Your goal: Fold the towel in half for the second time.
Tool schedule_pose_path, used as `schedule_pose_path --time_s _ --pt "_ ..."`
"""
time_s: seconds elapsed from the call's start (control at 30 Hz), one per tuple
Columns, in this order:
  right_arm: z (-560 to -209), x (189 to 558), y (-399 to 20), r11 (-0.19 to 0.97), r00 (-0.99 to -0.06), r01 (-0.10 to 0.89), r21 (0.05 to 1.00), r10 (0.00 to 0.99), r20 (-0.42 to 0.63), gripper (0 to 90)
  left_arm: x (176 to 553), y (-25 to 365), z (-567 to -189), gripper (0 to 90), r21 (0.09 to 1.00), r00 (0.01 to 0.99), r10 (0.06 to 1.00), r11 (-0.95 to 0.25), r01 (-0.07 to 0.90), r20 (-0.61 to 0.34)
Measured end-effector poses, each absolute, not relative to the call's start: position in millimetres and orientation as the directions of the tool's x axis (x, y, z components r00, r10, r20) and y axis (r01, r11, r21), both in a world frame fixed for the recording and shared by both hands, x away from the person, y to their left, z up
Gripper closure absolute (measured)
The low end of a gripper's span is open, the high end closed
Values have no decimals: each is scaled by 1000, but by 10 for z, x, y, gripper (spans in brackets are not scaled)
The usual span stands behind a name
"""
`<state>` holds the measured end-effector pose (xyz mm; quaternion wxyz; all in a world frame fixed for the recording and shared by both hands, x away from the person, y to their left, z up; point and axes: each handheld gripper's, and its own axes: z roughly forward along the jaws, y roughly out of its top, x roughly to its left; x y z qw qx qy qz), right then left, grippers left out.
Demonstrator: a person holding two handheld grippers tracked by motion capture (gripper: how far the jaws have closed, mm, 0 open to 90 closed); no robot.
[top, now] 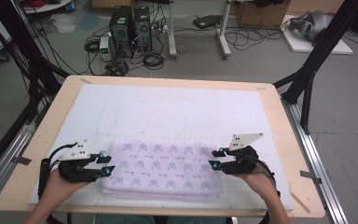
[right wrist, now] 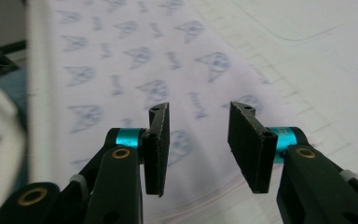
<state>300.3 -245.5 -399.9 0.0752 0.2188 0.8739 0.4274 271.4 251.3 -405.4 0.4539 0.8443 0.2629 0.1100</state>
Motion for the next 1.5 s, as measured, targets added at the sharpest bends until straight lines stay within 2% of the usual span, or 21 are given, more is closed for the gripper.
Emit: schedule_pose_path --time_s 0.1,0.2,0.27,0.33,0.47,0.53,0.57,0.6,0.63,0.67,0.7,0.77,0.97,1.2,1.23,1.27,1.3,1.33,1.37,1.5 --pt "-4050 3152 -2434 546 -860 341 766 510 19 524 2913 2511 -4115 580 829 799 600 -430 358 -34" --pt "-4112 3303 -2451 526 -830 375 763 557 23 462 3118 2491 -4171 523 819 758 651 -422 389 -24" --pt "-4163 3395 -2461 523 -814 403 751 580 32 418 3251 2487 -4212 481 816 734 678 -401 416 -41" --pt "-4223 3471 -2474 513 -805 428 744 591 55 378 3359 2482 -4264 394 809 711 700 -380 449 -66" --pt "-4348 3574 -2466 513 -802 476 714 587 112 373 3529 2468 -4453 318 755 681 722 -377 536 -123" --pt "-4398 3600 -2435 526 -814 485 699 563 142 455 3524 2472 -4458 390 762 703 699 -380 524 -134" --pt "-4406 3595 -2412 531 -824 483 696 545 156 522 3520 2476 -4452 530 766 729 667 -386 514 -153" --pt "-4407 3587 -2396 536 -831 478 696 533 160 577 3493 2445 -4439 622 767 734 668 -407 497 -121" --pt "-4399 3577 -2373 541 -838 467 700 523 155 656 3484 2438 -4432 653 769 742 658 -408 492 -126" --pt "-4390 3571 -2364 545 -845 461 700 512 158 715 3475 2439 -4418 731 774 755 641 -405 486 -139" --pt "-4377 3564 -2358 548 -850 451 704 506 150 756 3476 2443 -4407 772 774 756 641 -410 482 -131" --pt "-4358 3571 -2371 543 -852 444 712 501 149 788 3475 2449 -4384 800 777 752 648 -412 476 -117" --pt "-4159 3685 -2383 528 -831 424 736 550 84 802 3595 2384 -4145 817 819 711 702 -391 419 -29" --pt "-3760 4102 -2354 521 -787 399 754 617 -10 799 4081 2348 -3709 815 836 654 756 -369 406 16" --pt "-3683 4174 -2344 518 -778 394 759 628 -25 789 4156 2321 -3640 806 835 635 771 -377 401 43" --pt "-3610 4249 -2336 512 -763 391 764 645 -42 746 4209 2297 -3600 756 830 613 787 -389 400 74" --pt "-3567 4308 -2327 506 -745 390 769 664 -59 679 4292 2255 -3563 656 810 566 816 -406 422 114" --pt "-3524 4400 -2315 499 -723 404 766 688 -67 601 4343 2249 -3555 547 796 548 829 -404 450 111" --pt "-3517 4454 -2312 491 -715 431 757 697 -45 551 4363 2263 -3566 498 793 544 834 -390 467 90" --pt "-3629 4435 -2306 484 -724 462 744 690 1 505 4258 2328 -3693 486 792 582 811 -388 472 50"
